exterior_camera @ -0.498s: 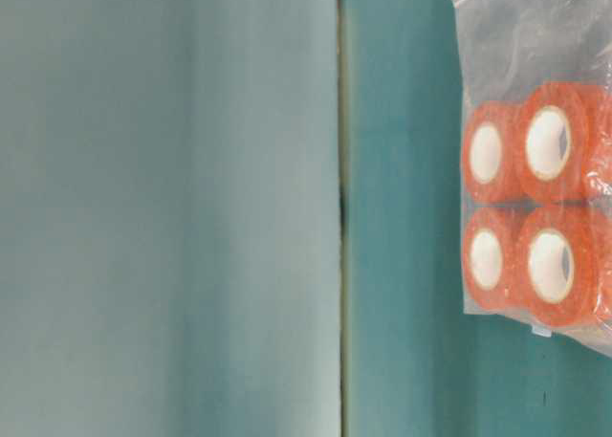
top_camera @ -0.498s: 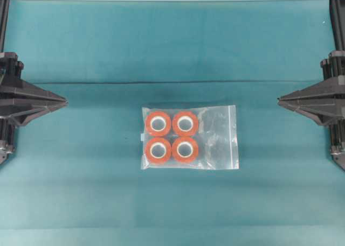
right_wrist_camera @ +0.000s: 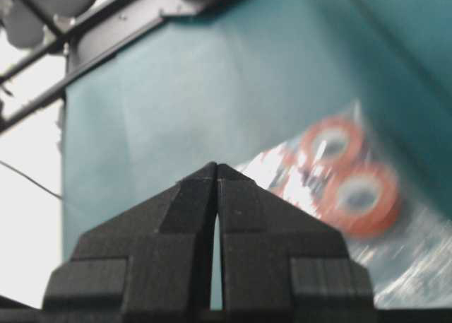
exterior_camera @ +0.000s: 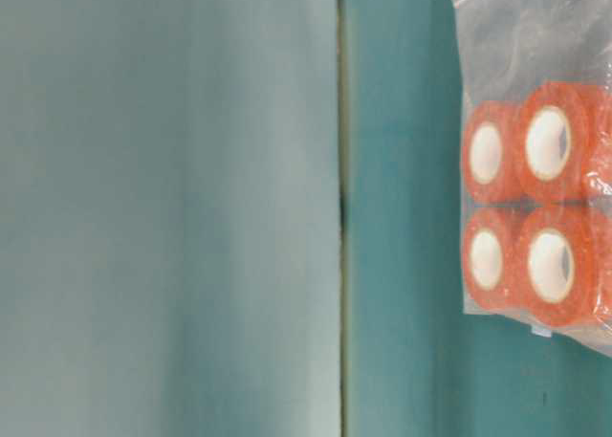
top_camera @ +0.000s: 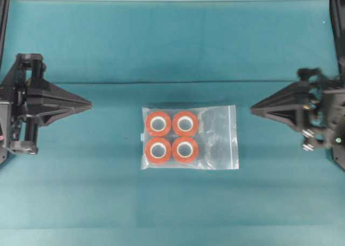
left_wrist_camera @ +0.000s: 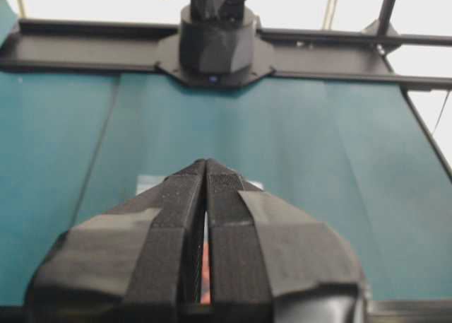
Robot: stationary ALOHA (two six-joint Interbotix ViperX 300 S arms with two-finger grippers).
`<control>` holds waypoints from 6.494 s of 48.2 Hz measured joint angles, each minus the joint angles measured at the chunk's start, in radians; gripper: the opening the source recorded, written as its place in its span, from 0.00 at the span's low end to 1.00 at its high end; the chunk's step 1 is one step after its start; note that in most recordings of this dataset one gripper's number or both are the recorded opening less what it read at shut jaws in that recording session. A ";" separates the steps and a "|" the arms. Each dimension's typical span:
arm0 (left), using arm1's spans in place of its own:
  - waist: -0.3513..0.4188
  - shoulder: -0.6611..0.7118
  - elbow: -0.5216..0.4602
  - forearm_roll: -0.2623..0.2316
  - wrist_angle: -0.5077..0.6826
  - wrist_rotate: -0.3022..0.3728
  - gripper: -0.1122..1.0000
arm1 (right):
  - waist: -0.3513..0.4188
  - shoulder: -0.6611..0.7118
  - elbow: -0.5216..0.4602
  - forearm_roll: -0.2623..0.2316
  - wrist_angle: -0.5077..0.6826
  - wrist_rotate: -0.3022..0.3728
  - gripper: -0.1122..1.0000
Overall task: Hand over the clear zip bag and make it stand upright.
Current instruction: 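Move the right gripper left toward the right edge of the clear bag, then close the right gripper on the bag's right edge, then lift the bag with the right gripper so it hangs vertically, then hold the hanging bag above the table center with the right gripper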
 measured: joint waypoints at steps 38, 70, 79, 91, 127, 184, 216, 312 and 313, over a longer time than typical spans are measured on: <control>-0.006 0.126 -0.133 0.000 0.101 0.003 0.09 | -0.055 0.253 0.129 0.104 0.018 0.538 0.52; -0.003 0.132 -0.137 0.002 0.112 0.006 0.09 | 0.126 0.664 0.101 0.120 -0.446 0.851 0.90; 0.005 0.120 -0.135 0.000 0.114 0.006 0.09 | 0.163 0.759 0.061 0.097 -0.575 0.914 0.90; 0.023 0.100 -0.126 0.002 0.124 0.006 0.09 | 0.164 0.778 0.051 0.095 -0.575 0.914 0.90; 0.028 0.092 -0.123 0.002 0.126 0.006 0.09 | 0.147 0.822 0.015 0.112 -0.563 0.945 0.54; 0.028 0.083 -0.097 0.002 0.127 -0.003 0.09 | 0.118 0.801 -0.046 0.025 -0.425 0.854 0.11; 0.029 0.026 -0.071 0.002 0.146 -0.020 0.09 | -0.109 0.588 -0.451 -0.011 0.448 0.155 0.11; 0.087 -0.012 -0.054 0.000 0.173 -0.302 0.09 | -0.147 0.893 -1.081 -0.114 1.207 -0.345 0.11; 0.087 -0.012 -0.054 0.002 0.175 -0.305 0.09 | -0.147 0.894 -1.085 -0.120 1.212 -0.345 0.11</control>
